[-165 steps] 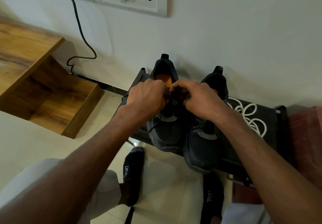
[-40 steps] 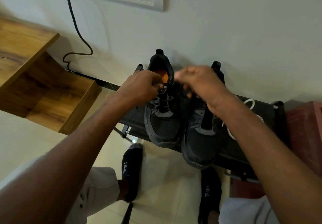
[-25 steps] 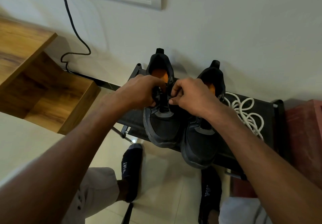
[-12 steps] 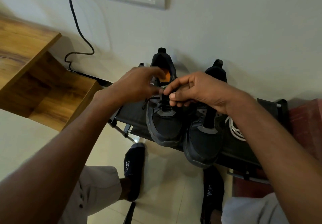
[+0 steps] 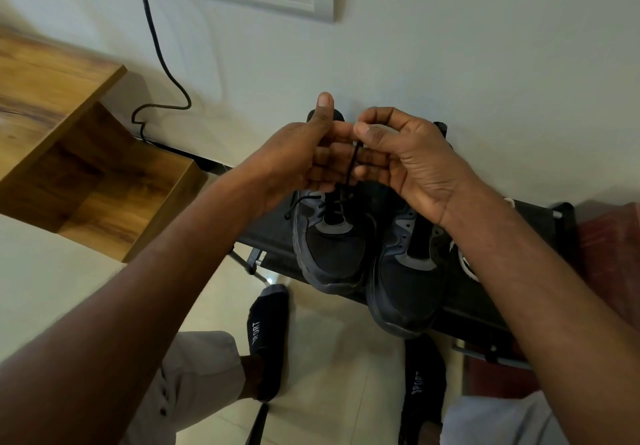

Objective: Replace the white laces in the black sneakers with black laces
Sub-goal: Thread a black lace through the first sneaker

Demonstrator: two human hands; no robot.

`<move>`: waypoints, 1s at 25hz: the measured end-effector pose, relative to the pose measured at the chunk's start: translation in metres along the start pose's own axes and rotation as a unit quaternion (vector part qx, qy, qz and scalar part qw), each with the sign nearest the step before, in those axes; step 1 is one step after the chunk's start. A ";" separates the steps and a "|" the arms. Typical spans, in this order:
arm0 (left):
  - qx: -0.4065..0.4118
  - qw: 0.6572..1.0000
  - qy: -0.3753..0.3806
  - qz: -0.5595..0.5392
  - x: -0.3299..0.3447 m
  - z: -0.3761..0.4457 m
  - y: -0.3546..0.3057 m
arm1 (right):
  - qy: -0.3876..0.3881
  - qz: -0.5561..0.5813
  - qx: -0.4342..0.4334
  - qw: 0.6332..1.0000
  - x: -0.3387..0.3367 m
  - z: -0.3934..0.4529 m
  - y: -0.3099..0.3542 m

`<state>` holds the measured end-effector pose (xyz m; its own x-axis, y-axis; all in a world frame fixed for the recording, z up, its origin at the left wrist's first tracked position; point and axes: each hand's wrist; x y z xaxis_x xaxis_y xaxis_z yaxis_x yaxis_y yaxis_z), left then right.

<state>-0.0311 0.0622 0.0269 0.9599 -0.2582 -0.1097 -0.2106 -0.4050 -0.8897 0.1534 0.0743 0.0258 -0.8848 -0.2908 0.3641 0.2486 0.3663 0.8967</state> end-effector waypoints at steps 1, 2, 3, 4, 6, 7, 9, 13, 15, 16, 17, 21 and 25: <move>0.004 1.000 0.002 0.012 -0.001 -0.001 -0.001 | -0.010 0.010 0.001 1.000 0.000 0.000 0.001; 0.006 1.000 -0.014 0.022 -0.002 -0.002 -0.002 | -0.034 0.001 0.000 0.999 -0.001 0.000 0.002; 0.007 0.999 -0.043 0.029 -0.005 -0.003 -0.003 | -0.076 -0.029 -0.007 0.997 -0.003 0.002 0.002; 0.010 0.996 -0.083 0.038 -0.010 -0.004 -0.003 | -0.130 -0.082 -0.019 0.988 -0.006 0.004 0.001; 0.024 0.984 -0.167 0.054 -0.020 -0.001 0.000 | -0.242 -0.302 -0.063 0.920 -0.017 0.006 -0.006; 0.034 0.979 -0.195 0.050 -0.023 0.001 0.002 | -0.270 -0.438 -0.085 0.853 -0.022 0.007 -0.010; 0.055 0.978 -0.198 0.016 -0.023 0.004 0.002 | -0.236 -0.606 -0.110 0.752 -0.019 0.004 -0.017; 0.088 0.987 -0.131 -0.002 -0.006 0.007 0.002 | -0.035 -0.355 -0.093 0.930 0.011 -0.002 -0.010; 0.099 0.988 -0.114 -0.013 -0.003 0.007 0.002 | -0.015 -0.278 -0.060 0.959 0.014 -0.003 -0.008; 0.102 0.988 -0.116 -0.017 -0.005 0.007 0.001 | -0.055 -0.283 -0.059 0.956 0.009 -0.001 -0.006; 0.102 0.987 -0.123 -0.022 -0.009 0.007 0.002 | -0.118 -0.312 -0.064 0.940 0.001 0.001 -0.006; 0.097 0.983 -0.154 -0.034 -0.022 0.008 0.002 | -0.263 -0.535 -0.130 0.792 -0.020 0.002 -0.011; 0.112 0.988 -0.095 -0.037 -0.008 0.006 0.002 | -0.080 -0.341 -0.126 0.928 0.009 0.002 -0.013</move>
<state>-0.0383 0.0687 0.0237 0.9930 -0.0580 -0.1033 -0.1132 -0.2063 -0.9719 0.1416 0.0689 0.0169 -0.9125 -0.2374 -0.3331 -0.3237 -0.0788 0.9429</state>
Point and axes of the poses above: each hand's wrist, its own z-axis towards the middle knuckle, its own x-axis out of the palm, y = z × x, and after that the axes turned 2 degrees about z, right-handed
